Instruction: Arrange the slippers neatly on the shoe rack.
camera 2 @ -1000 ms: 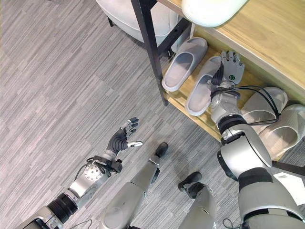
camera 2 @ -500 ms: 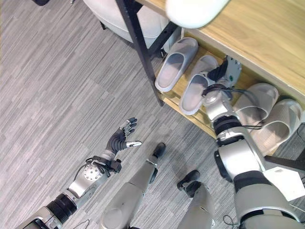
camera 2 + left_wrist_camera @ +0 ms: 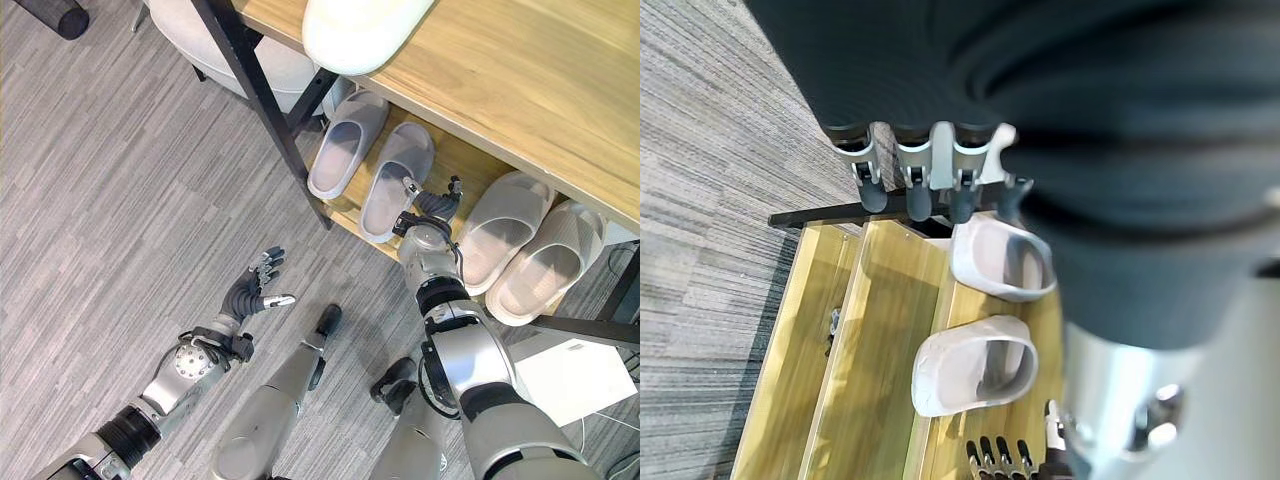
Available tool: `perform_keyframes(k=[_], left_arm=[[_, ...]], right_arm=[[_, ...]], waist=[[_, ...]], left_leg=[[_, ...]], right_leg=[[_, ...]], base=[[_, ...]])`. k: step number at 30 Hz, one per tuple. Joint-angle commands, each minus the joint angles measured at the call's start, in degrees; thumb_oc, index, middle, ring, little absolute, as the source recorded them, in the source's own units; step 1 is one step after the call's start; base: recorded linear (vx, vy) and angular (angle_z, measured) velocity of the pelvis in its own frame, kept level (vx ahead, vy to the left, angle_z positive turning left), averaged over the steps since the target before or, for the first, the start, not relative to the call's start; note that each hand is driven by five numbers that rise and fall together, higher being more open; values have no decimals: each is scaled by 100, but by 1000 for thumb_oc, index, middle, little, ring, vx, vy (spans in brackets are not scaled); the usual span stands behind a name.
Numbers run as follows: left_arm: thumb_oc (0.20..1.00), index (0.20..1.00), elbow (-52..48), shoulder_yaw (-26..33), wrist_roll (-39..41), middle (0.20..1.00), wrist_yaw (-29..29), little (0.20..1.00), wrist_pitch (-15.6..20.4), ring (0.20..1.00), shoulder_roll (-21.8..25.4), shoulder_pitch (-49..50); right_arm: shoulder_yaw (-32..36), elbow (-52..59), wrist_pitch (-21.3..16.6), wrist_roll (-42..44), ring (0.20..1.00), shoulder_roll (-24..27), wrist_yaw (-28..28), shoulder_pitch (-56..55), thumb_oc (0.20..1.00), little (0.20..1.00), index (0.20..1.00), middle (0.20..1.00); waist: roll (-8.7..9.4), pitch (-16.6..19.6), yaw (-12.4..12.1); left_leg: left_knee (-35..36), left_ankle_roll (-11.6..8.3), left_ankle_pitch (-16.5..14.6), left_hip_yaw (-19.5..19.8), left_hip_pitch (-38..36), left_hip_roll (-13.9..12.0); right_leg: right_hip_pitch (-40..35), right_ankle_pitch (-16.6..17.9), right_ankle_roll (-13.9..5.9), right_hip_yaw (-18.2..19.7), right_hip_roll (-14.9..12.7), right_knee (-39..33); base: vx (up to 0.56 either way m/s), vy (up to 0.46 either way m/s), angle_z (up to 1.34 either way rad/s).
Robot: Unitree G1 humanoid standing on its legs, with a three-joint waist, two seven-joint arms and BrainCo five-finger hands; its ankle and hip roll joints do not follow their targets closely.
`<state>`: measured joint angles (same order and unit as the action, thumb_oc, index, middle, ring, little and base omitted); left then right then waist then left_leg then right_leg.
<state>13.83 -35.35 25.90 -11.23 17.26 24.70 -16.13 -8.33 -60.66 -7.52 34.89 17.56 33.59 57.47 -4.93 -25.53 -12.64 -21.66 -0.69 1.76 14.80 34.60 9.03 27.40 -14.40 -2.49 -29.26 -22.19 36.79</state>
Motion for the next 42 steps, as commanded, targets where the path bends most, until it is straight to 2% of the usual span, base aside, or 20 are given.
perform_keyframes(k=[1, 8, 11, 18, 26, 37, 39, 42], left_arm=[[1000, 1000, -86, 71, -144, 1000, -20, 1000, 145, 1000, -44, -196], [1000, 1000, -3, -77, -197, 1000, -18, 1000, 87, 1000, -44, -355], [1000, 1000, 19, -98, -179, 1000, -5, 1000, 74, 1000, -10, -373], [1000, 1000, 23, -199, -161, 1000, 76, 1000, 53, 1000, 72, -379], [1000, 1000, 61, -263, -181, 1000, 123, 1000, 77, 1000, 49, -442], [1000, 1000, 248, -34, -168, 1000, 20, 1000, 40, 1000, -83, -416], [1000, 1000, 355, 93, -169, 1000, 19, 1000, 5, 1000, -74, -278], [1000, 1000, 431, 209, -184, 1000, 30, 1000, -21, 1000, -70, -184]], right_arm=[[-76, 32, -357, 411, 1000, -42, -220, 200, 1000, 1000, 1000, 1000], [-282, 49, -378, 1049, 1000, -539, -605, 401, 1000, 1000, 1000, 1000], [-202, -32, -452, 1370, 1000, -546, -657, 601, 1000, 1000, 1000, 1000], [-44, -184, -572, 1804, 1000, -60, -645, 1114, 1000, 1000, 1000, 1000], [-64, -404, -552, 1853, 1000, 375, -685, 1262, 1000, 1000, 1000, 1000], [-411, 555, -382, 782, 1000, -210, -596, 303, 1000, 1000, 1000, 1000], [-532, 1061, -303, 339, 1000, -457, -649, -189, 1000, 1000, 1000, 1000], [-634, 1354, -248, 174, 1000, -563, -771, -590, 1000, 1000, 1000, 1000]], waist=[[-28, -124, -87], [-3, -123, -193], [-5, -119, -259], [-37, -140, -427], [-69, -149, -469], [184, -77, -93], [316, 21, 77], [398, 101, 183]], left_leg=[[-325, 224, -1470, -31, -307, 78], [-253, 217, -1439, 64, -286, 117], [-250, 215, -1433, 79, -253, 137], [-233, 236, -1416, 148, -193, 191], [-181, 231, -1391, 154, -208, 190], [-31, 194, -1393, -61, -660, -33], [67, 168, -1391, -174, -887, -148], [176, 150, -1344, -226, -1045, -221]], right_leg=[[-856, -711, -199, 218, 249, -198], [-891, -677, -227, 87, 241, -240], [-890, -659, -240, 51, 232, -255], [-861, -635, -267, -34, 189, -221], [-863, -634, -271, -46, 183, -238], [-1202, -593, -192, 163, 381, -561], [-1384, -546, -170, 288, 497, -794], [-1524, -482, -157, 315, 579, -986]], base=[[24, -13, 4], [34, -13, 3], [33, -5, 7], [17, 0, 6], [5, 0, 1], [-24, -18, -8], [-80, -49, -33], [-53, -59, -30]])
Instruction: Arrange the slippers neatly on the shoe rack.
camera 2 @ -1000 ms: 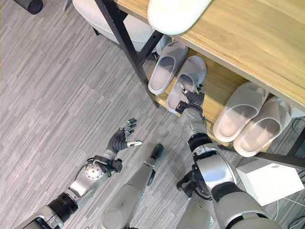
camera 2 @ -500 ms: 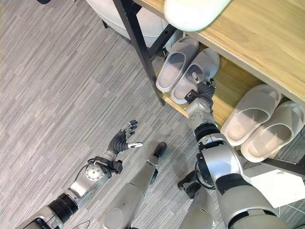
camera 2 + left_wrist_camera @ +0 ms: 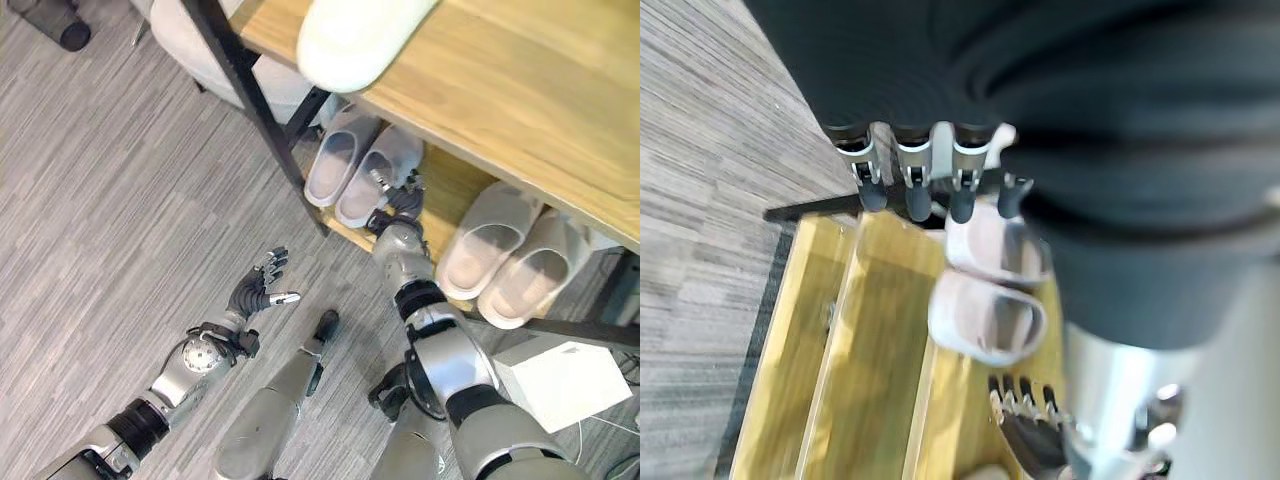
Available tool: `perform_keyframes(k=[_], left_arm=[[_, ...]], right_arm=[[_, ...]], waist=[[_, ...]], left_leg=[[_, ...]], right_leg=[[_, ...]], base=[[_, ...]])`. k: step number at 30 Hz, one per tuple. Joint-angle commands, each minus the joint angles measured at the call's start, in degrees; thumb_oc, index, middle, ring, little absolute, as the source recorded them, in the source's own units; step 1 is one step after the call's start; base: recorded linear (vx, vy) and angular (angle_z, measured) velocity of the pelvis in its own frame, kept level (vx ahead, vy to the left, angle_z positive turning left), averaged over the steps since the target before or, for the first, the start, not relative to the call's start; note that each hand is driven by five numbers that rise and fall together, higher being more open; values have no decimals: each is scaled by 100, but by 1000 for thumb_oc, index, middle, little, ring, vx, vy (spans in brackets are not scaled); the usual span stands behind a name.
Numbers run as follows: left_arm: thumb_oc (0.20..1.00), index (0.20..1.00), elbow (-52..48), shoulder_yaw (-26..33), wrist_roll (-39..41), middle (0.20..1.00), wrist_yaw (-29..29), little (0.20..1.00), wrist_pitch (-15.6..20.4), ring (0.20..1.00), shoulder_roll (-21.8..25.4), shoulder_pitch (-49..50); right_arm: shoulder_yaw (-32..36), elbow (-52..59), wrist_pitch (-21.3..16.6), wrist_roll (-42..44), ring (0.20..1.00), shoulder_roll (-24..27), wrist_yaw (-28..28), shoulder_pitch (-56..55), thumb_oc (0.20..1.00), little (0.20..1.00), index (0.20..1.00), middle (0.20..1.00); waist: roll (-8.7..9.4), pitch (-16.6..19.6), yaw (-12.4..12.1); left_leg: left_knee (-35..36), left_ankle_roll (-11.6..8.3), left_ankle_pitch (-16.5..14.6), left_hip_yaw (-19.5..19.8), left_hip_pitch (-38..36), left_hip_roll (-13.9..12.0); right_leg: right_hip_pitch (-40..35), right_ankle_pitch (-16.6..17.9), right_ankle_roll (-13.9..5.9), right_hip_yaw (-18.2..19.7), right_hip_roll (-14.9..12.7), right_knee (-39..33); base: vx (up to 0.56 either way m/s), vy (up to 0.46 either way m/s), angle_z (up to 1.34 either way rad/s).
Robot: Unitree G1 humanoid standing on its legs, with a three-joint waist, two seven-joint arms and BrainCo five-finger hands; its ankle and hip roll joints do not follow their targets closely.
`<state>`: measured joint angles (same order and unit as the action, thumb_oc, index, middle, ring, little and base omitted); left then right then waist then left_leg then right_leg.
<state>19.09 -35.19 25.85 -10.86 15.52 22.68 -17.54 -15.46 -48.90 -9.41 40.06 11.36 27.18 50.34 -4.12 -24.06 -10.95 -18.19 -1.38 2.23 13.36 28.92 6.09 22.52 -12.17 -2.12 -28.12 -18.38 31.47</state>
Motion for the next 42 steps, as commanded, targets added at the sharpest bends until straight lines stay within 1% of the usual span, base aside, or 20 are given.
perform_keyframes(k=[1, 7, 12, 14, 15, 16, 20, 21, 23, 25, 26, 28, 31, 32, 34, 35, 36, 37, 40, 42], left_arm=[[1000, 1000, -47, 265, -172, 1000, 11, 1000, 133, 1000, 110, 50], [1000, 1000, 37, 759, -333, 1000, 254, 1000, 89, 1000, 185, 541], [1000, 1000, 45, 846, -1143, 1000, 474, 1000, -21, 1000, 410, 778], [1000, 1000, 103, 760, -1519, 1000, 569, 1000, -99, 1000, 429, 801], [1000, 1000, 94, 536, -2071, 1000, 714, 1000, -160, 1000, 491, 762], [1000, 1000, 94, 536, -2071, 1000, 714, 1000, -160, 1000, 491, 762], [1000, 1000, -489, -174, -2854, 1000, 1385, 1000, -173, 1000, 689, 446], [1000, 1000, -733, -270, -2778, 1000, 1516, 1000, -136, 1000, 728, 359], [1000, 1000, -1803, -333, -1251, 1000, 2105, 1000, -93, 1000, 746, 241], [1000, 1000, -2224, -102, -465, 1000, 2133, 1000, -99, 1000, 628, 98], [1000, 1000, -2315, 30, -155, 1000, 2097, 1000, -105, 1000, 537, 32], [1000, 1000, -2538, 755, 177, 1000, 1503, 1000, 84, 1000, 301, -544], [1000, 1000, -2111, 1260, -636, 1000, 535, 1000, 368, 1000, 378, -1475], [1000, 1000, -2106, 1257, -639, 1000, 532, 1000, 371, 1000, 377, -1481], [1000, 1000, -1762, 1355, -1406, 1000, 3, 1000, 400, 1000, 586, -1938], [1000, 1000, -1325, 1352, -2471, 1000, -564, 1000, 248, 1000, 1020, -2388], [1000, 1000, -1314, 1341, -2480, 1000, -576, 1000, 252, 1000, 1017, -2400], [1000, 1000, -1021, 1319, -3174, 1000, -816, 1000, 127, 1000, 1392, -2679], [1000, 1000, -855, 1284, -3536, 1000, -930, 1000, 53, 1000, 1562, -2803], [1000, 1000, -283, 1076, -4646, 1000, -1370, 1000, -308, 1000, 2207, -3155]], right_arm=[[-4, 405, -47, -456, 1000, -36, -235, -184, 1000, 1000, 1000, 1000], [-555, 1523, 29, -1055, 1000, 38, -1257, -1982, 1000, 1000, 1000, 1000], [-695, 2368, 115, -1715, 1000, 580, -2043, -3343, 1000, 1000, 1000, 1000], [-698, 2490, 169, -1915, 1000, 657, -2213, -3738, 1000, 1000, 1000, 1000], [-710, 2584, 224, -1984, 1000, 703, -2426, -4139, 1000, 1000, 1000, 1000], [-710, 2584, 224, -1984, 1000, 703, -2426, -4139, 1000, 1000, 1000, 1000], [-535, 2342, 325, -1844, 1000, 771, -2755, -4776, 1000, 1000, 1000, 1000], [-514, 2328, 337, -1866, 1000, 792, -2787, -4843, 1000, 1000, 1000, 1000], [-400, 2313, 395, -1909, 1000, 818, -2848, -5109, 1000, 1000, 1000, 1000], [-366, 2327, 406, -1936, 1000, 760, -2845, -5192, 1000, 1000, 1000, 1000], [-363, 2350, 408, -1961, 1000, 727, -2836, -5239, 1000, 1000, 1000, 1000], [-376, 2375, 420, -2102, 1000, 600, -2827, -5293, 1000, 1000, 1000, 1000], [-460, 2333, 379, -2144, 1000, 501, -2853, -5293, 1000, 1000, 1000, 1000], [-459, 2332, 379, -2144, 1000, 501, -2853, -5290, 1000, 1000, 1000, 1000], [-503, 2325, 331, -2140, 1000, 500, -2868, -5295, 1000, 1000, 1000, 1000], [-538, 2325, 257, -2102, 1000, 521, -2884, -5322, 1000, 1000, 1000, 1000], [-535, 2323, 255, -2101, 1000, 517, -2884, -5317, 1000, 1000, 1000, 1000], [-564, 2326, 191, -2107, 1000, 562, -2879, -5341, 1000, 1000, 1000, 1000], [-580, 2366, 156, -2098, 1000, 574, -2875, -5348, 1000, 1000, 1000, 1000], [-589, 2493, 51, -2058, 1000, 704, -2887, -5461, 1000, 1000, 1000, 1000]], waist=[[373, 15, 67], [562, 469, 387], [627, 905, 767], [609, 1039, 891], [593, 1138, 992], [593, 1138, 992], [523, 1377, 1270], [512, 1415, 1302], [459, 1550, 1432], [451, 1596, 1475], [450, 1610, 1487], [459, 1694, 1513], [446, 1782, 1572], [446, 1775, 1572], [424, 1809, 1611], [382, 1838, 1662], [386, 1834, 1659], [353, 1860, 1701], [338, 1864, 1717], [298, 1880, 1779]], left_leg=[[-15, 194, -1367, -132, -670, -5], [681, 85, -1102, -279, -1357, -231], [1309, 48, -848, -484, -1933, -408], [1534, 40, -812, -583, -2197, -473], [1714, 39, -827, -749, -2465, -535], [1714, 39, -827, -749, -2465, -535], [2024, 66, -851, -1093, -2912, -632], [2084, 73, -836, -1142, -2961, -642], [2307, 81, -792, -1360, -3168, -657], [2319, 89, -815, -1474, -3229, -654], [2319, 97, -823, -1505, -3248, -655], [2319, 104, -868, -1626, -3343, -667], [2319, 92, -907, -1659, -3434, -659], [2319, 92, -907, -1658, -3439, -659], [2319, 95, -926, -1676, -3478, -653], [2319, 100, -938, -1709, -3490, -648], [2319, 100, -938, -1709, -3491, -648], [2319, 103, -947, -1741, -3492, -645], [2319, 104, -950, -1768, -3492, -645], [2319, 109, -975, -1856, -3489, -648]], right_leg=[[-1200, -643, -192, 246, 295, -677], [-1840, -316, -222, 252, 605, -1585], [-2344, 10, -294, 255, 820, -2314], [-2550, 88, -315, 311, 898, -2570], [-2713, 156, -340, 449, 964, -2757], [-2713, 156, -340, 449, 964, -2757], [-2929, 347, -393, 797, 1059, -3154], [-2951, 396, -406, 835, 1070, -3233], [-3050, 567, -454, 1011, 1119, -3553], [-3072, 633, -472, 1112, 1135, -3647], [-3061, 638, -479, 1173, 1137, -3647], [-3082, 648, -493, 1268, 1127, -3647], [-3164, 647, -507, 1265, 1121, -3647], [-3169, 646, -508, 1264, 1121, -3647], [-3196, 658, -523, 1266, 1114, -3647], [-3190, 685, -544, 1276, 1106, -3647], [-3192, 685, -544, 1276, 1106, -3647], [-3168, 717, -570, 1300, 1097, -3647], [-3147, 733, -579, 1326, 1092, -3647], [-3089, 773, -624, 1389, 1079, -3647]], base=[[-55, -87, -27], [-20, -69, -24], [-2, -52, -18], [34, -48, -45], [14, -44, -45], [14, -38, -36], [14, -23, -54], [12, -17, -64], [19, -21, -32], [9, -9, -39], [6, -10, -47], [16, -30, -40], [17, -14, -9], [0, 0, 0], [0, 0, 0], [0, 0, 0], [4, 36, -2], [0, 0, 0], [3, 26, -1], [10, 60, -1]])
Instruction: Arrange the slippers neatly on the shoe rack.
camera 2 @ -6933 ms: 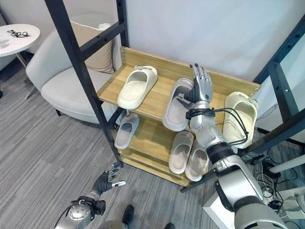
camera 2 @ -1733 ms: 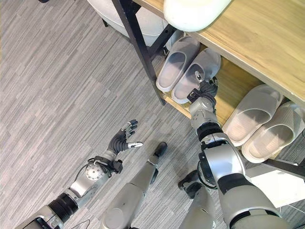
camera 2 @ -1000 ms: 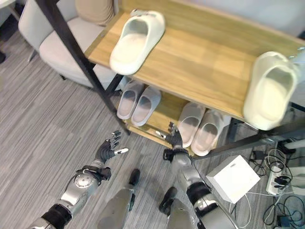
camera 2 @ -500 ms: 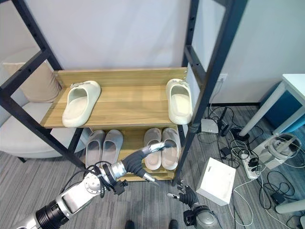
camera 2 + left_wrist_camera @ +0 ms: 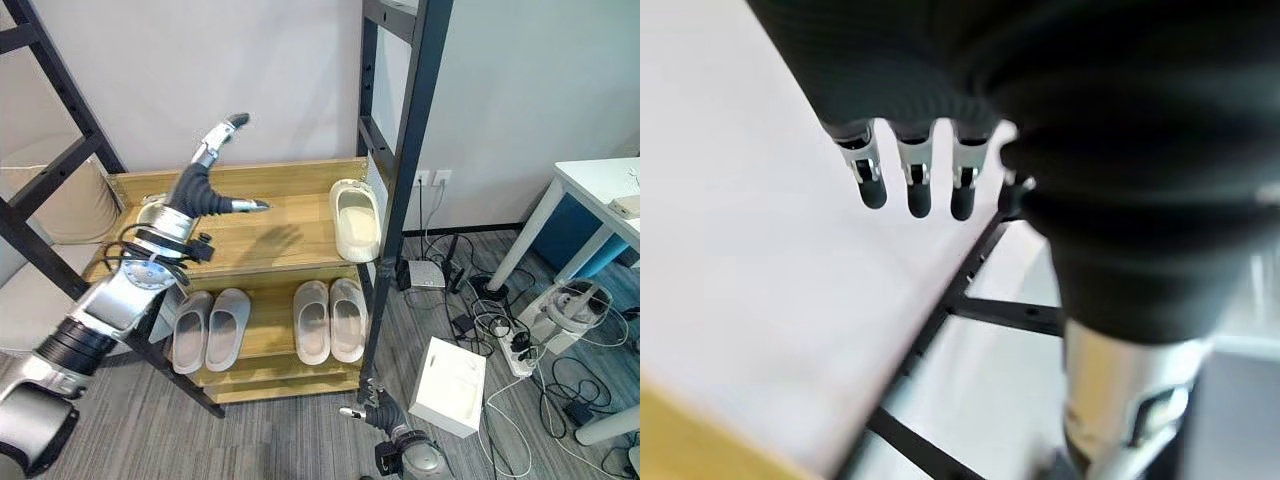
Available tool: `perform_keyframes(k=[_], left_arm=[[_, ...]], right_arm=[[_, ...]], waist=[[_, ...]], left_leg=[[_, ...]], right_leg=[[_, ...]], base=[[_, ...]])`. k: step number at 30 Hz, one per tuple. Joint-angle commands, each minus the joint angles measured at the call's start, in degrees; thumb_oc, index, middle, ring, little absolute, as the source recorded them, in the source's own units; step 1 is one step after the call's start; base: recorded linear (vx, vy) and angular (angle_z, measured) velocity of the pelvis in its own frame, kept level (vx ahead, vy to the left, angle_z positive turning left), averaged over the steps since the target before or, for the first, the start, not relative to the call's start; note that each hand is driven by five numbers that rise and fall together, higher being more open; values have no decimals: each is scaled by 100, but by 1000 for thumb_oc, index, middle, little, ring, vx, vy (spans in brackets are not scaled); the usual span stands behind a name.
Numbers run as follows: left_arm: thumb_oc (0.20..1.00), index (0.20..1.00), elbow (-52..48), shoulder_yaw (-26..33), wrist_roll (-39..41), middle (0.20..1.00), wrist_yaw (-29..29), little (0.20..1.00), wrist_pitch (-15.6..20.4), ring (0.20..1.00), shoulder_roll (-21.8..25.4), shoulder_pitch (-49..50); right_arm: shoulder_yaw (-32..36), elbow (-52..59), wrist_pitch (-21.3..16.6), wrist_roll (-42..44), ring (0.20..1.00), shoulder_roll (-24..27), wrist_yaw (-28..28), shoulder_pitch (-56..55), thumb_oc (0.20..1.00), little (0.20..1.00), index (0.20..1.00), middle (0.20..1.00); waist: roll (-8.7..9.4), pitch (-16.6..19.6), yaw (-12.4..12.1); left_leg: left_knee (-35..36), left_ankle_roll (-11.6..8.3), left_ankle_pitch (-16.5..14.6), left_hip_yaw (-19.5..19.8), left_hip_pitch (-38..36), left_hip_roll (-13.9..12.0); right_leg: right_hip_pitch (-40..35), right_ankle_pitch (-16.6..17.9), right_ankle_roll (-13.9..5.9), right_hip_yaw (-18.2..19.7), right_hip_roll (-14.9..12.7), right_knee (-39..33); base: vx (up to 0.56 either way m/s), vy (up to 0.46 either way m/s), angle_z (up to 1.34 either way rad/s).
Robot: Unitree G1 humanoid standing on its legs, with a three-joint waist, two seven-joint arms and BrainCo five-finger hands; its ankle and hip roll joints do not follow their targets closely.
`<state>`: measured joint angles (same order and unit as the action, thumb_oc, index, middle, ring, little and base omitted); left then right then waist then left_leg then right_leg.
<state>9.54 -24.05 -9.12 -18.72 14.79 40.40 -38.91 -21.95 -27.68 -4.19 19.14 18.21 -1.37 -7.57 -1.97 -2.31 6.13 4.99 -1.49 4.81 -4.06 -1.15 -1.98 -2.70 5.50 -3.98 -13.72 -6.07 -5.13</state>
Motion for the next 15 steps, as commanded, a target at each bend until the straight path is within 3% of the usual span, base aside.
perform_keyframes(k=[1, 10, 15], left_arm=[[1000, 1000, 912, -133, -1692, 1000, -754, 1000, -450, 1000, 761, -1117], [1000, 1000, 1804, -318, -3136, 1000, -1064, 1000, -1270, 1000, 1829, -1043], [1000, 1000, 2477, -554, -3491, 1000, -1045, 1000, -1560, 1000, 2024, -1164]], right_arm=[[66, 418, -522, 69, 1000, 84, -13, 287, 1000, 1000, 1000, 1000], [163, 559, -645, 127, 1000, 241, 31, 66, 1000, 1000, 1000, 1000], [143, 671, -653, 150, 1000, 279, 17, 3, 1000, 1000, 1000, 1000]], waist=[[68, -297, 98], [67, -340, 119], [102, -378, 151]], left_leg=[[1, 124, -1242, -144, -465, 165], [1, 174, -1288, -308, -418, 186], [1, 205, -1292, -357, -368, 203]], right_leg=[[-526, -959, -464, -17, -160, 12], [-393, -872, -554, 105, -205, 12], [-308, -837, -589, 164, -213, 12]], base=[[6, 41, -10], [14, 38, -14], [21, 46, -7]])
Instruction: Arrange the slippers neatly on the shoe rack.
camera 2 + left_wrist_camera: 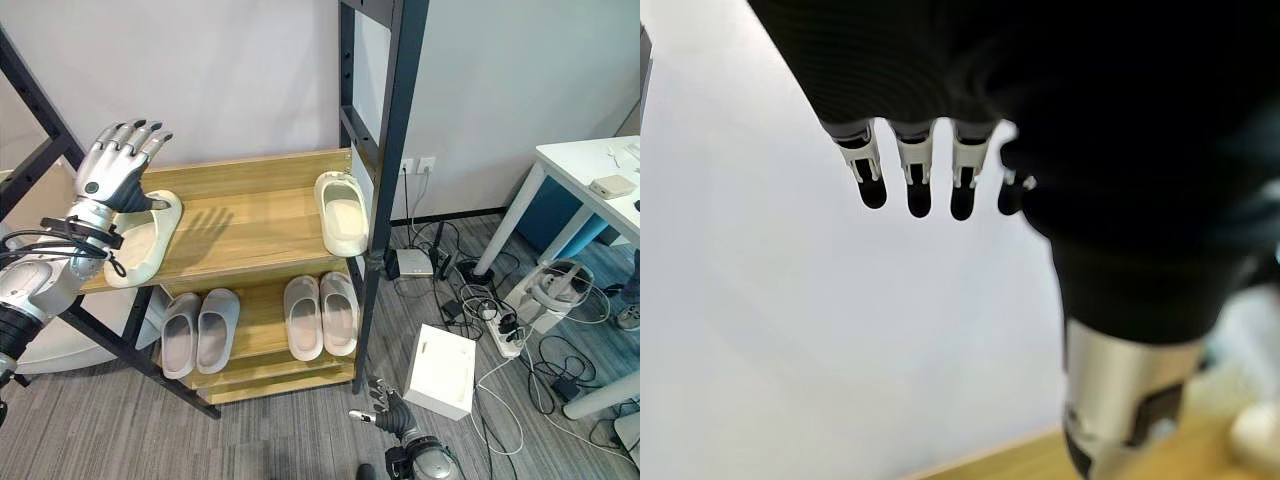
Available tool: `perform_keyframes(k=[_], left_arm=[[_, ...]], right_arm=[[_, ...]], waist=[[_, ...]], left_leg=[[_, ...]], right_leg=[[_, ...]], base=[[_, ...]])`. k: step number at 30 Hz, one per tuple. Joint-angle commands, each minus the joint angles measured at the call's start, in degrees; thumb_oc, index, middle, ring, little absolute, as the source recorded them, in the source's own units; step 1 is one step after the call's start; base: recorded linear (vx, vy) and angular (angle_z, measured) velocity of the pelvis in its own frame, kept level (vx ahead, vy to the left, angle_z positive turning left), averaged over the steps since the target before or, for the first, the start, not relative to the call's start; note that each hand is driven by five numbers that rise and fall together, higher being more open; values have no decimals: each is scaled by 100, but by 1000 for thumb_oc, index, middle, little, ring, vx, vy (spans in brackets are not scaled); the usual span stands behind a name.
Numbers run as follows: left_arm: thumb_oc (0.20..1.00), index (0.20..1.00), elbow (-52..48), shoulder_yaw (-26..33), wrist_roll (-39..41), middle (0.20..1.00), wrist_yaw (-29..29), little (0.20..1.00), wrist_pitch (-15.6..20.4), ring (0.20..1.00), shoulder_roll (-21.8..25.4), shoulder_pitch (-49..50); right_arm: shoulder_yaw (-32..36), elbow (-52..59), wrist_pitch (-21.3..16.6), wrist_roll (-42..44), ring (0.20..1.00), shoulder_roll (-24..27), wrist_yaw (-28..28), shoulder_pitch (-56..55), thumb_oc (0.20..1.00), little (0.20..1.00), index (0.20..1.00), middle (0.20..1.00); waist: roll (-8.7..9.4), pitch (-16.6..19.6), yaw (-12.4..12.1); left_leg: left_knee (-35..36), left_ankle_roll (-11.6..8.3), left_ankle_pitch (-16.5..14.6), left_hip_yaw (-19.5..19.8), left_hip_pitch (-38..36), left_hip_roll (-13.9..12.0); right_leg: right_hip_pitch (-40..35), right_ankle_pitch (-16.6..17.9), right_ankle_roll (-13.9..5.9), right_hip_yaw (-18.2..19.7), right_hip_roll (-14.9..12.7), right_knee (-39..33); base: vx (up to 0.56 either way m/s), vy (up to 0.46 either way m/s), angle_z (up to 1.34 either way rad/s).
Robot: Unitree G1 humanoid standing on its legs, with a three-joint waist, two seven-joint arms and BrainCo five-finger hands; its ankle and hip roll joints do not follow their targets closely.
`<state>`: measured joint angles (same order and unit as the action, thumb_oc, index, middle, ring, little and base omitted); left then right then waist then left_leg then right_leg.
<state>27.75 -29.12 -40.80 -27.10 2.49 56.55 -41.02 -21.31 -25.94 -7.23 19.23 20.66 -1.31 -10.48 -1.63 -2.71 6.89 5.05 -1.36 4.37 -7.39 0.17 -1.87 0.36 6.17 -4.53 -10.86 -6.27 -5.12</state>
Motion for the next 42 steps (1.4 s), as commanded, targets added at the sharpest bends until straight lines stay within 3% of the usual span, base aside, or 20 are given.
perform_keyframes(k=[1, 3, 19, 20, 21, 30, 36, 42], left_arm=[[1000, 1000, 837, -137, -383, 1000, -198, 1000, -396, 1000, 421, -1025], [1000, 1000, 1306, -449, -520, 1000, -140, 1000, -525, 1000, 434, -1330], [1000, 1000, 2785, -1190, -302, 1000, -78, 1000, -816, 1000, 514, -2395], [467, 467, 2896, -1236, -214, 467, -39, 467, -804, 467, 563, -2469], [213, 213, 2946, -1237, -177, 213, -33, 213, -792, 213, 561, -2480], [200, 200, 2422, -1150, -6, 200, -50, 200, -589, 200, 422, -2370], [200, 200, 487, -730, -416, 200, 2, 200, -557, 200, 46, -2083], [200, 200, 597, -943, -596, 200, 129, 200, -605, 200, -572, -2427]], right_arm=[[66, 511, -353, 149, 1000, 34, 6, 289, 1000, 1000, 1000, 1000], [44, 567, -358, 154, 1000, 44, 8, 299, 1000, 1000, 1000, 1000], [196, 920, -362, 197, 1000, 89, 25, 58, 1000, 1000, 1000, 1000], [203, 942, -357, 217, 1000, 69, 16, 29, 1000, 1000, 1000, 1000], [196, 941, -349, 207, 1000, 64, 13, 38, 1000, 1000, 1000, 1000], [100, 930, -322, 152, 1000, 20, 21, 119, 1000, 1000, 1000, 1000], [201, 902, -265, 17, 1000, -54, 84, 112, 1000, 1000, 1000, 1000], [275, 943, -200, 80, 1000, 41, 65, 49, 1000, 1000, 1000, 1000]], waist=[[82, -347, 86], [113, -377, 135], [232, -486, 290], [235, -505, 300], [241, -511, 297], [227, -549, 262], [176, -541, 241], [120, -513, 379]], left_leg=[[-5, 199, -1250, -40, -488, 194], [-5, 221, -1260, -96, -447, 200], [-5, 303, -1279, -291, -255, 221], [-5, 314, -1281, -323, -224, 223], [-5, 316, -1279, -338, -218, 225], [-5, 328, -1295, -342, -220, 240], [-5, 315, -1311, -214, -289, 249], [-5, 279, -1271, -172, -305, 222]], right_leg=[[-593, -896, -539, -104, -190, 12], [-518, -865, -566, -41, -189, 12], [-204, -679, -679, 162, -194, 12], [-163, -630, -704, 182, -199, 12], [-152, -620, -709, 189, -202, 12], [-152, -657, -720, 164, -234, 12], [-292, -811, -655, 1, -251, 12], [-331, -861, -590, -3, -230, 12]], base=[[20, 46, -4], [22, 56, -11], [24, 47, -8], [15, 38, -9], [17, 49, -12], [0, 9, -5], [-41, -52, 6], [-46, -81, 3]])
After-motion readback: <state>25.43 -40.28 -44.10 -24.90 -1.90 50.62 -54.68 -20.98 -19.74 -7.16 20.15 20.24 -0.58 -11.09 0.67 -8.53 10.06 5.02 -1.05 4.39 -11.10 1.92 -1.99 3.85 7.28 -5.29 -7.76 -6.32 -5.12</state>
